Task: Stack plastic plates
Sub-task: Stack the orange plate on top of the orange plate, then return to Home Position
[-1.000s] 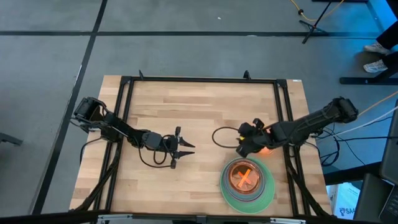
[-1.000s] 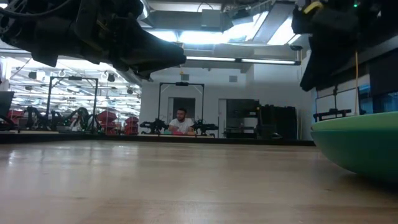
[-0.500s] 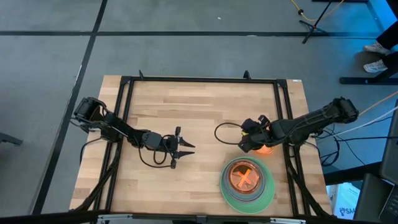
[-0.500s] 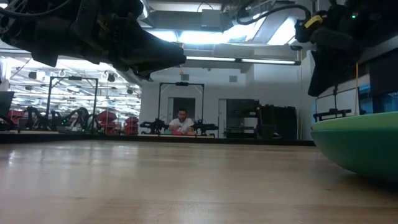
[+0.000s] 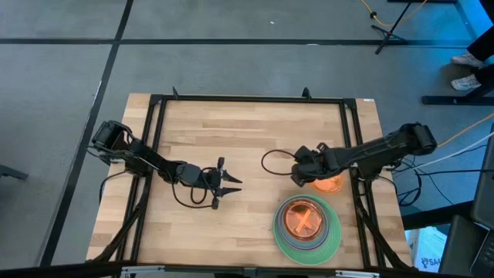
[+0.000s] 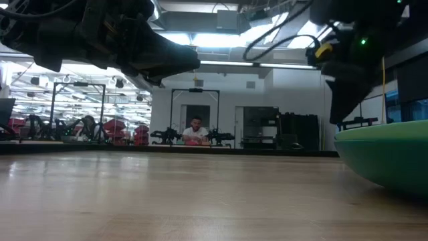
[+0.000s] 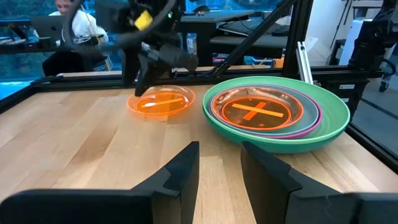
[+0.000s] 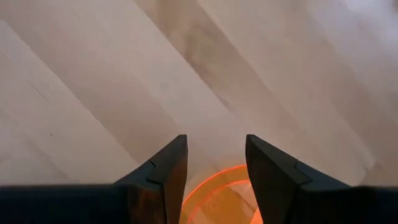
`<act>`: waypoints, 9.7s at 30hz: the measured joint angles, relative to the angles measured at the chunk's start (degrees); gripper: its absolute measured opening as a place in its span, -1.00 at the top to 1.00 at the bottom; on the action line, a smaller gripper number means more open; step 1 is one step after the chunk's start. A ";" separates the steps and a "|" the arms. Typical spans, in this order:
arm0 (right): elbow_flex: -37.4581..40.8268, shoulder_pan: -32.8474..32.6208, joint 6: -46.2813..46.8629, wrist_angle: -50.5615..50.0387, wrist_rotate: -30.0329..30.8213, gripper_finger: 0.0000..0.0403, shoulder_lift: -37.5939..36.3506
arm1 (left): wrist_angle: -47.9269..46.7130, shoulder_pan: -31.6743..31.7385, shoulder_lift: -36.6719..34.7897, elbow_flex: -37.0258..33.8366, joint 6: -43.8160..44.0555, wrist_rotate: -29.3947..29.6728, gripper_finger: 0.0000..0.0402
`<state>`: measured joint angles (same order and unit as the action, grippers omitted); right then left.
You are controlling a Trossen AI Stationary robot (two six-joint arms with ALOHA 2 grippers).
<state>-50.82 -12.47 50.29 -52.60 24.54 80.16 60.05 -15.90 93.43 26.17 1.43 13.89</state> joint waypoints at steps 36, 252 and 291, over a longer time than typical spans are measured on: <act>-0.29 0.81 7.79 -0.07 -13.06 0.23 17.44 | -0.02 0.00 0.00 0.02 0.13 0.61 0.44; 50.42 17.01 -45.52 57.83 -29.21 1.00 -73.76 | -58.74 12.98 -93.31 -25.33 -0.46 -3.34 0.98; 50.42 17.01 -43.24 53.83 -27.08 1.00 -77.05 | -59.01 12.98 -93.29 -25.33 -1.01 -5.01 0.98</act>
<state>-0.40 4.53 7.05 1.23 -2.55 3.11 1.04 -2.92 0.14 0.84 0.43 8.88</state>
